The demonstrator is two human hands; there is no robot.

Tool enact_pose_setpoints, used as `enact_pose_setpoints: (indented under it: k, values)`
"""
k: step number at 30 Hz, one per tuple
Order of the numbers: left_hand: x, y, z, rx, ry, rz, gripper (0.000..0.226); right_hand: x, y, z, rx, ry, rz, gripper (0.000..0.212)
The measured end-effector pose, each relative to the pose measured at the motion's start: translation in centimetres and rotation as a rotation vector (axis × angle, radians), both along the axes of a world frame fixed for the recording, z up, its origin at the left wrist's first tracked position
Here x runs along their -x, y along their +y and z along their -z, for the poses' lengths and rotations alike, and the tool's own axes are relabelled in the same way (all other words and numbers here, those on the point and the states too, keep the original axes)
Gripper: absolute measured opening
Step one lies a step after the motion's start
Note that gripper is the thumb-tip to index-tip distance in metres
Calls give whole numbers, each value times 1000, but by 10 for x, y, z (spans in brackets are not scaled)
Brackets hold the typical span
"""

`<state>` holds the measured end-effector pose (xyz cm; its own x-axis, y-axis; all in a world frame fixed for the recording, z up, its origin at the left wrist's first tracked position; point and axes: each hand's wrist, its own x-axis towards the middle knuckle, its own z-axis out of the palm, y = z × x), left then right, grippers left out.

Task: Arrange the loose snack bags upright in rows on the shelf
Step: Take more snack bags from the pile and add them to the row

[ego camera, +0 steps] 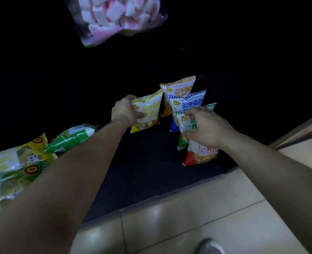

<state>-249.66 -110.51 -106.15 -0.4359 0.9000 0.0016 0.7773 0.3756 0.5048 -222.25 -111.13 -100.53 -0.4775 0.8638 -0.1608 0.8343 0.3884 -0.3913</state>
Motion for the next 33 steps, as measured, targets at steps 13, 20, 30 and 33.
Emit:
enact_pose_setpoints:
  k: [13,20,30,33]
  values:
    - [-8,15,13,-70,98,-106,56,6,-7,14,5,15,11,61]
    - [6,-6,-20,45,238,-30,75,22,-11,-8,-39,-30,-19,63]
    - [61,-152,-127,291,359,223,85,61,-76,-83,-71,-106,-96,66]
    - [77,-209,-152,372,382,290,84,78,-104,-98,-72,-110,-130,67]
